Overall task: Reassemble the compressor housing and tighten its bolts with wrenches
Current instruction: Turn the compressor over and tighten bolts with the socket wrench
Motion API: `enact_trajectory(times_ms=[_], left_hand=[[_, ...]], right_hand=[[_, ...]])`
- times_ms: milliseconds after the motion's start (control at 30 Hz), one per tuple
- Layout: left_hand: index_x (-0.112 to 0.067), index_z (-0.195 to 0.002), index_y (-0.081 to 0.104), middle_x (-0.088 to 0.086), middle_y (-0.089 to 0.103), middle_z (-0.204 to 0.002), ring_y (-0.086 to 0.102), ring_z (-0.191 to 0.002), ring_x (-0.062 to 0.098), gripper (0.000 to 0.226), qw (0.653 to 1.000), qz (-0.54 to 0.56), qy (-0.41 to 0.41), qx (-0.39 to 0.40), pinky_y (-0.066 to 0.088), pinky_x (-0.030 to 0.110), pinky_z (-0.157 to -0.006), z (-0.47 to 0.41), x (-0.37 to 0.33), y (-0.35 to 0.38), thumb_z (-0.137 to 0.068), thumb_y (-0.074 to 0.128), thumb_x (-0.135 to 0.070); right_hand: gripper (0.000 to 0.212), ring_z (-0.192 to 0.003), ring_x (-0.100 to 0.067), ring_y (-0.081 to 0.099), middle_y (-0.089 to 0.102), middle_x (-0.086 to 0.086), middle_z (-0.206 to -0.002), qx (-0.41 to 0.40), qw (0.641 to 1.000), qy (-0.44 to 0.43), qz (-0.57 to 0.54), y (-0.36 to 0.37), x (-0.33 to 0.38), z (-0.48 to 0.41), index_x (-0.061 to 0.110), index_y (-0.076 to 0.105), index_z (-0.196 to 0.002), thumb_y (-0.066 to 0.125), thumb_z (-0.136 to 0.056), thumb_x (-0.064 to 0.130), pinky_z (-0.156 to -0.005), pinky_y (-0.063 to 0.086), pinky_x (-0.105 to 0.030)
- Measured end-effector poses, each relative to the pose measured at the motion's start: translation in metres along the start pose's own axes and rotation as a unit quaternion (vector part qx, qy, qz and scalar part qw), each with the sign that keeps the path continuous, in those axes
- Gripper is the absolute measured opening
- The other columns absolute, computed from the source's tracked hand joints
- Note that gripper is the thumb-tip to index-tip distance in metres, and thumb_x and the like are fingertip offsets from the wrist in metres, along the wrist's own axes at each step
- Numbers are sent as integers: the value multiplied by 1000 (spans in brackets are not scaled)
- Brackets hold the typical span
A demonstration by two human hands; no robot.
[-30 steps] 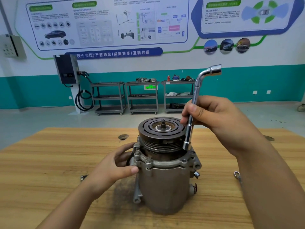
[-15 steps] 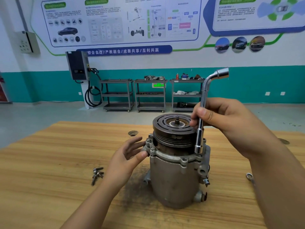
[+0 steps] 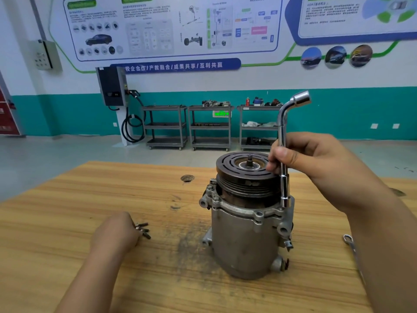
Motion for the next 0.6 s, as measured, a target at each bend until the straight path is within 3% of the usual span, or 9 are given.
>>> enact_trajectory(times_ms=[100,233,467,600], left_hand=[[-16,-102,58,6,64,-107,59,-103,24,25,1000,-6,-9,11,46,28,-77,-3,1,8,-82,66,-28],[-16,-105,60,6,63,-110,59,-103,25,21,1000,-18,-19,0,47,29,-79,-4,2,11,-84,59,-17],[-11,-94,57,10,63,-108,60,-100,26,9,1000,-27,-13,9,42,27,-70,5,-6,9,-86,53,-13],[-12,-109,51,6,64,-107,61,-97,23,23,999,18,35,-23,42,26,-67,16,-21,-7,-88,58,-19]], right_hand=[[17,-69,-6,64,70,3,-71,4,1000,-5,-1,1,0,0,17,66,-77,55,-77,30,-67,51,-15],[18,-69,-5,63,70,3,-70,3,1000,-4,-1,0,-2,-1,16,66,-77,55,-77,30,-67,50,-16],[18,-71,-6,63,69,4,-71,4,1000,-2,1,0,-3,-1,15,66,-78,54,-80,29,-69,50,-17],[16,-71,-6,63,70,4,-71,-1,1000,2,8,-2,-5,-1,15,66,-78,55,-89,15,-68,50,-16]])
Point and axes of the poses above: each hand's wrist, its own z-axis away from the middle knuckle, its own y-axis out of the palm, x = y × z, the point moved 7 cm from there along -z, towards the middle knuckle
